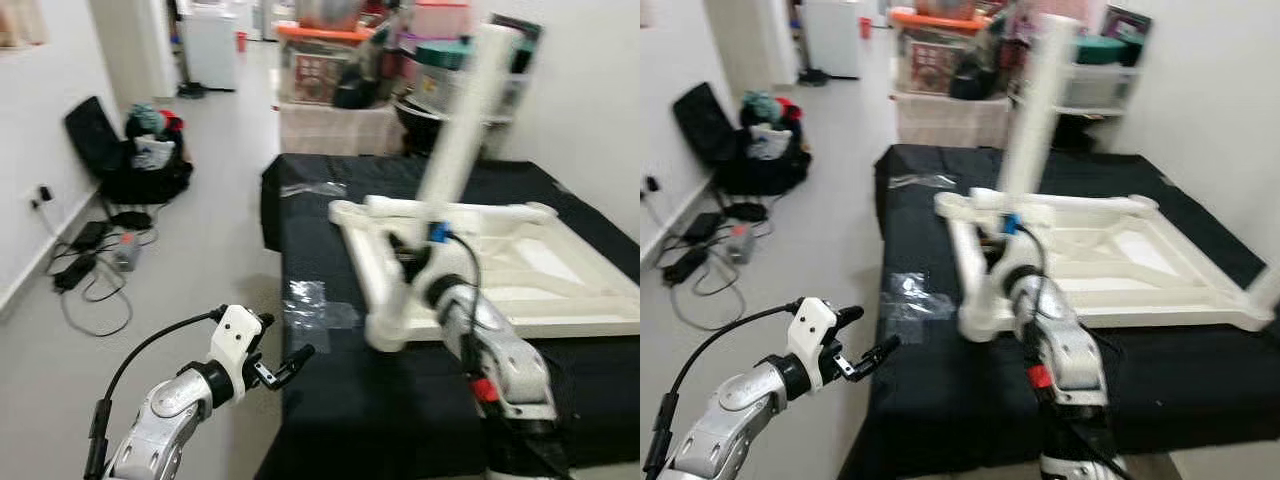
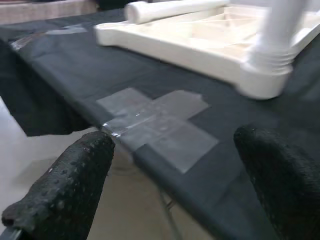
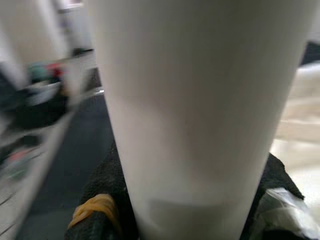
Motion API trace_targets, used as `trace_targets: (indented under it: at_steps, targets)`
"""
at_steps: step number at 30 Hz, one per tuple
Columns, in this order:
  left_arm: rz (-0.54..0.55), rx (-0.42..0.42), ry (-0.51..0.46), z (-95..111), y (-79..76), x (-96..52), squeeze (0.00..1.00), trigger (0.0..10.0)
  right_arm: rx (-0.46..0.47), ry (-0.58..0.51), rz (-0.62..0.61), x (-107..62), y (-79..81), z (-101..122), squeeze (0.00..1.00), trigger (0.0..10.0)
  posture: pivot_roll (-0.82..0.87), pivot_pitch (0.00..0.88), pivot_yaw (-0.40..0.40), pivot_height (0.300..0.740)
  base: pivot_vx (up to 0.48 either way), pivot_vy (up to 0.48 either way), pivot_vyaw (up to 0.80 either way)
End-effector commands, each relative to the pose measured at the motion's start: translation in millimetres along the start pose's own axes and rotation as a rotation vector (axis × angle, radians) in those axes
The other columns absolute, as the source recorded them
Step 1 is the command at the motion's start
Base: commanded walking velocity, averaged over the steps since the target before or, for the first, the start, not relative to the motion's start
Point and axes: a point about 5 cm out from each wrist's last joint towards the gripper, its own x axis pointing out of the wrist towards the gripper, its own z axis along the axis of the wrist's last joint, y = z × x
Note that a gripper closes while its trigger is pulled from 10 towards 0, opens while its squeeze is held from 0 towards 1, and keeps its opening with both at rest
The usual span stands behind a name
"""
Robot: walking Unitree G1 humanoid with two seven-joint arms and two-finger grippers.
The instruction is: Building children table
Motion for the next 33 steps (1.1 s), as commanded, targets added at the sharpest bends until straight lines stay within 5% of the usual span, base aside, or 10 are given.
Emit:
trace_targets:
  at_steps: [1, 4, 5, 6, 7, 13, 14, 29, 31, 33]
  targets:
    - [-0.008, 0.010, -0.002, 0.1, -1.6, 2.2, 0.00, 10.0, 0.037, 0.097, -0.112, -4.7, -19.6, -20.6, 0.00, 0.0, 0.09, 0.000, -0.079, 0.740, 0.000, 0.000, 0.00]
    - [-0.012, 0.011, 0.002, -1.0, -2.4, 3.6, 0.00, 10.0, 0.045, 0.117, -0.065, -11.4, -11.2, -26.4, 0.00, 0.1, 0.08, 0.000, -0.073, 0.740, 0.000, 0.000, 0.00]
    - [-0.013, 0.011, 0.001, -0.9, -2.2, 4.0, 0.00, 10.0, 0.064, 0.094, 0.019, -11.8, 0.0, -22.3, 0.00, 10.0, 0.08, 0.000, -0.069, 0.740, 0.000, 0.000, 0.00]
    - [-0.013, 0.011, 0.001, -0.9, -2.2, 4.0, 0.00, 10.0, 0.064, 0.094, 0.019, -11.8, 0.0, -22.3, 0.00, 10.0, 0.08, 0.000, -0.069, 0.740, 0.000, 0.000, 0.00]
    - [-0.014, 0.013, 0.002, -1.0, -1.2, 4.2, 0.00, 10.0, 0.091, 0.032, 0.154, -14.2, 18.8, -10.2, 1.00, 10.0, 0.08, 0.000, -0.068, 0.740, 0.000, 0.000, 0.00]
    - [-0.014, 0.014, 0.005, -1.8, 0.0, 3.3, 0.00, 10.0, 0.108, -0.011, 0.367, -21.0, 42.9, 7.3, 1.00, 10.0, 0.09, 0.000, -0.071, 0.740, 0.000, 0.000, 0.00]
    - [-0.013, 0.014, 0.006, -2.1, 0.2, 3.1, 0.00, 10.0, 0.086, -0.038, 0.523, -25.6, 53.0, 15.0, 0.00, 10.0, 0.09, 0.000, -0.072, 0.740, 0.000, 0.000, 0.00]
    - [-0.003, 0.021, 0.007, -2.4, 3.3, 3.0, 0.00, 10.0, -0.159, 0.004, 1.099, -21.7, 70.6, 14.4, 0.00, 9.8, 0.12, 0.000, -0.089, 0.740, 0.000, 0.000, 0.00]
    - [0.000, 0.020, 0.008, -3.0, 3.2, 2.5, 0.00, 10.0, -0.153, 0.040, 1.064, -15.8, 75.2, 5.3, 0.00, 4.9, 0.13, 0.000, -0.093, 0.740, 0.000, 0.000, 0.00]
    - [0.001, 0.020, 0.009, -3.2, 3.1, 2.5, 0.00, 10.0, -0.152, 0.053, 1.048, -13.9, 77.1, 1.8, 0.00, 4.9, 0.13, 0.000, -0.093, 0.740, 0.000, 0.000, 0.00]
